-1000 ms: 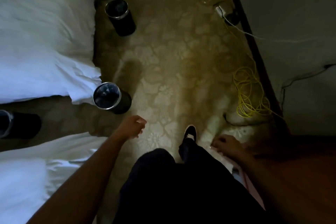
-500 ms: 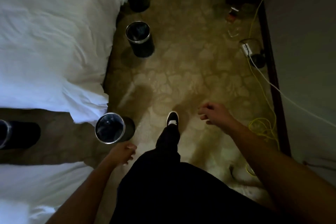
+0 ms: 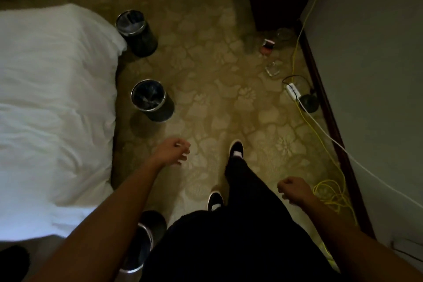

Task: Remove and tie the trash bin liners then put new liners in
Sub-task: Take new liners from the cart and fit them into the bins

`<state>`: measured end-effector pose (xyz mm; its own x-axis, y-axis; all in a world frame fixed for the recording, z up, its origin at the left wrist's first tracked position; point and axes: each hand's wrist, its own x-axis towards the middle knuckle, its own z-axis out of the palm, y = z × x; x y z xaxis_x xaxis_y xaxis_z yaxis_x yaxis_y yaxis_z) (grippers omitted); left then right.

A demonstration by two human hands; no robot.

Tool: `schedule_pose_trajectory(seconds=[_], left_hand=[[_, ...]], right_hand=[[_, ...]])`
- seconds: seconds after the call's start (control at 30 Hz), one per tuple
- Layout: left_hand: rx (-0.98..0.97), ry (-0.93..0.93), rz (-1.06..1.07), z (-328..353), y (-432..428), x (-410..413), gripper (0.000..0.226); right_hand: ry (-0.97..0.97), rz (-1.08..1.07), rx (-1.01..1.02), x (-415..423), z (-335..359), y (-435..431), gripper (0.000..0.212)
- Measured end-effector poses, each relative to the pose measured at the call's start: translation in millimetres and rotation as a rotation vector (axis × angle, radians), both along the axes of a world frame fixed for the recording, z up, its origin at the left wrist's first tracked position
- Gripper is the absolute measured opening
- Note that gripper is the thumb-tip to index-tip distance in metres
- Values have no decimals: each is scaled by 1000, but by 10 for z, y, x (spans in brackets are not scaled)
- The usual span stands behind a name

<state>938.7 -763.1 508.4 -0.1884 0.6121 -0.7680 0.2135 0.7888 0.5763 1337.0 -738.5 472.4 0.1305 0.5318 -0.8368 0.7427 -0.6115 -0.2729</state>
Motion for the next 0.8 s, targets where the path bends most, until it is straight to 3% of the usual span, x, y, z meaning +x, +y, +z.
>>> schedule_pose_trajectory(seconds=[0.27, 0.53, 0.8], left_hand=[[17, 63, -10, 24, 1921, -596, 16], [-121, 147, 139, -32, 2607, -1584, 12], [-220, 147, 227, -244, 3471, -2521, 21]], right_hand=[[91, -1, -65, -684, -136, 1974, 16], [351, 120, 61, -2312, 453, 4344, 21], [490, 220, 136, -4075, 585, 6188, 11]])
